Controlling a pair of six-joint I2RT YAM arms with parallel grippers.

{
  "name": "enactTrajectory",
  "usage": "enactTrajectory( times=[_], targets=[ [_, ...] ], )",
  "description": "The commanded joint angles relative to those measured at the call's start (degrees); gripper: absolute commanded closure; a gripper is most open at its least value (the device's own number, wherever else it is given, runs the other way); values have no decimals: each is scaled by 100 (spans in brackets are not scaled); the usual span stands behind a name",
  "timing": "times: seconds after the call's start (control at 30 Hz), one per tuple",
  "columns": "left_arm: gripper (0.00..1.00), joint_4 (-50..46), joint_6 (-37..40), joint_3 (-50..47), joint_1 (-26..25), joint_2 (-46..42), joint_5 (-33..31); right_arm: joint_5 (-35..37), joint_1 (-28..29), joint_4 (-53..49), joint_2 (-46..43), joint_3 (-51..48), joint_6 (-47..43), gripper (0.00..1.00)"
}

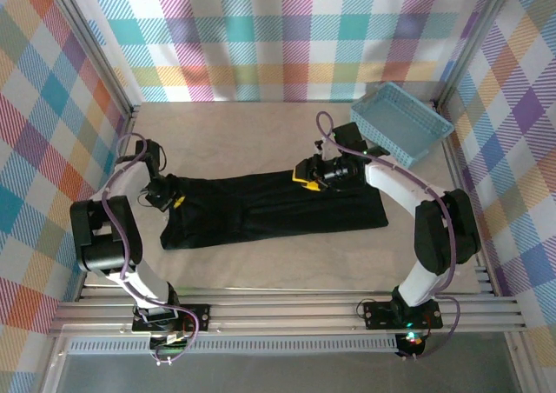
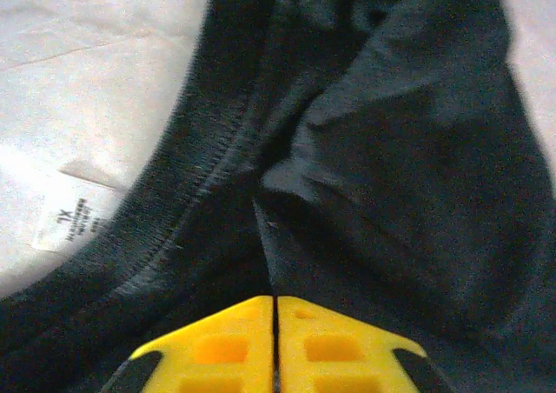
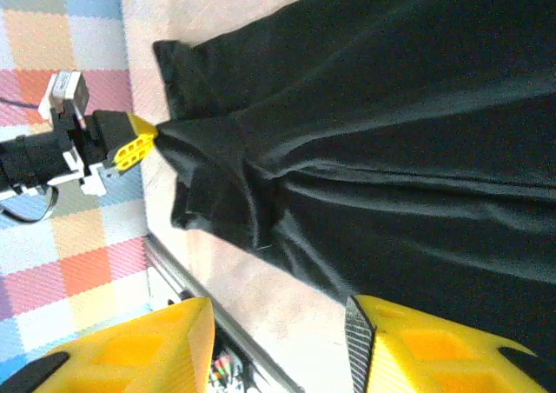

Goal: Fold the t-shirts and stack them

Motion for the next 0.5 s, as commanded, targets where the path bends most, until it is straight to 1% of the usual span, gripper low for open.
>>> enactTrajectory(
  times=[0.0,0.03,0.07,0.1,0.17,0.23,0.27,0.3,0.37,0.47],
  targets=[
    [69,-568,-45,199,-73,-140,-1128,914,-317,-758,72,297,-299,58],
    [65,-695,-102,255,-156,-316,-1496,1212,-404,-948,110,370,-338,59],
    [63,-792,-176,286,-273,-520,-1781,1482,-521,-1094,176,446,-435,60],
    [63,-880,-322,268,-406,-746,-1915,1713,-604,-1205,240,533,-543,61],
    [64,-895,-815,8,-714,-1217,-1707,2385,-690,-1526,460,785,-797,63],
    [66,-723,-1558,-431,-1061,-1547,-1239,3047,-769,-1794,795,1071,-1073,66],
    [67,-534,-2059,-723,-1333,-1660,-968,3302,-826,-1930,1008,1207,-1168,69],
    [68,-293,-2391,-914,-1500,-1672,-822,3479,-877,-2053,1199,1362,-1231,71],
    [69,1,-2953,-1064,-1752,-1532,-742,3676,-972,-2258,1601,1669,-1407,73],
    [74,307,-3462,-992,-1953,-1094,-588,3831,-1041,-2681,2173,2145,-1612,74]
  ],
)
